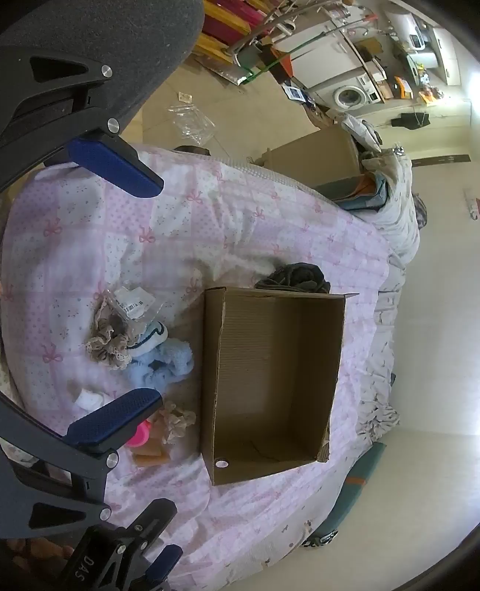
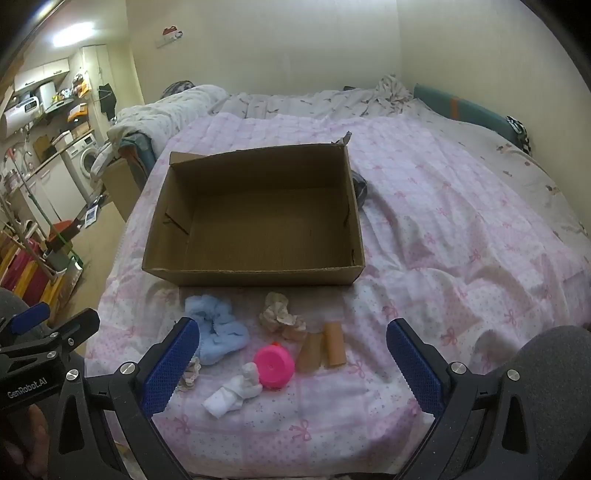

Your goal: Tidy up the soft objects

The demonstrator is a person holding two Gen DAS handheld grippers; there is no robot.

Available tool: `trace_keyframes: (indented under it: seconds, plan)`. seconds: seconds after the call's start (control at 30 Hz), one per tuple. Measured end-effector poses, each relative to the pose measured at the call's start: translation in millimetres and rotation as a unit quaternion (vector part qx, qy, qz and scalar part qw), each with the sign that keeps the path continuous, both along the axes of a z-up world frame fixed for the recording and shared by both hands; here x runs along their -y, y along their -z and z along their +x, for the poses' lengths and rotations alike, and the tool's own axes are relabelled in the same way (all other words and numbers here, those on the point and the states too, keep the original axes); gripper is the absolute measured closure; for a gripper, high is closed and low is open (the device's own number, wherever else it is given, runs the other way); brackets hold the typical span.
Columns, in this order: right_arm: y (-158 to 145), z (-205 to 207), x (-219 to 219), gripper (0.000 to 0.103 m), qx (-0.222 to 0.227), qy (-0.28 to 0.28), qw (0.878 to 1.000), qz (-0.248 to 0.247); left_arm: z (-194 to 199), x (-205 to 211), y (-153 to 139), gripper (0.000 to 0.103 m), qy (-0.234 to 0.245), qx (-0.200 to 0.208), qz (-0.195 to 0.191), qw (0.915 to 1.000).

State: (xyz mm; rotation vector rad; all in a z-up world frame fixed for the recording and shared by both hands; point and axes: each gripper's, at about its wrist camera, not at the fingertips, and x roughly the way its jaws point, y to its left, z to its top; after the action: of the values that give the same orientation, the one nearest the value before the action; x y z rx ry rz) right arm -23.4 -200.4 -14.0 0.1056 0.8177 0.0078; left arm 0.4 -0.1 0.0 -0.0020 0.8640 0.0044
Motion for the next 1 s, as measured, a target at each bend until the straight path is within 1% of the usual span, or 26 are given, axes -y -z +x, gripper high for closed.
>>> trace_keyframes:
  seconds: [0.2, 0.23, 0.37, 0.5, 1.0]
  plan:
    - [-1.5, -3.4, 4.9, 0.000, 0.000, -0.002, 1.000, 0.001, -0.8, 0.1, 0.0, 0.000, 0.000, 0.002, -0.002, 1.0000]
    - [0.0, -0.1, 0.0, 0.000, -0.005, 0.001, 1.000, -0.007, -0.9, 0.1, 0.0, 0.000, 0.000, 0.002, -0.003, 1.0000]
    - [3.9, 3.0, 3.4, 0.000, -0.007, 0.003, 1.000, -0.006, -2.4, -2.4, 2.3, 0.000, 0.000, 0.001, 0.000, 1.0000]
    - [-0.5, -0.3, 0.0, 0.000, -0.004, 0.003, 1.000, -0.008, -0.9, -2.6, 2.5, 0.000, 0.000, 0.001, 0.001, 1.0000]
    - [-0.6, -0.6, -0.3, 0.000, -0.005, 0.003, 1.000, -0.006, -1.3, -2.6, 2.8, 0.000, 0.000, 0.003, 0.001, 1.0000]
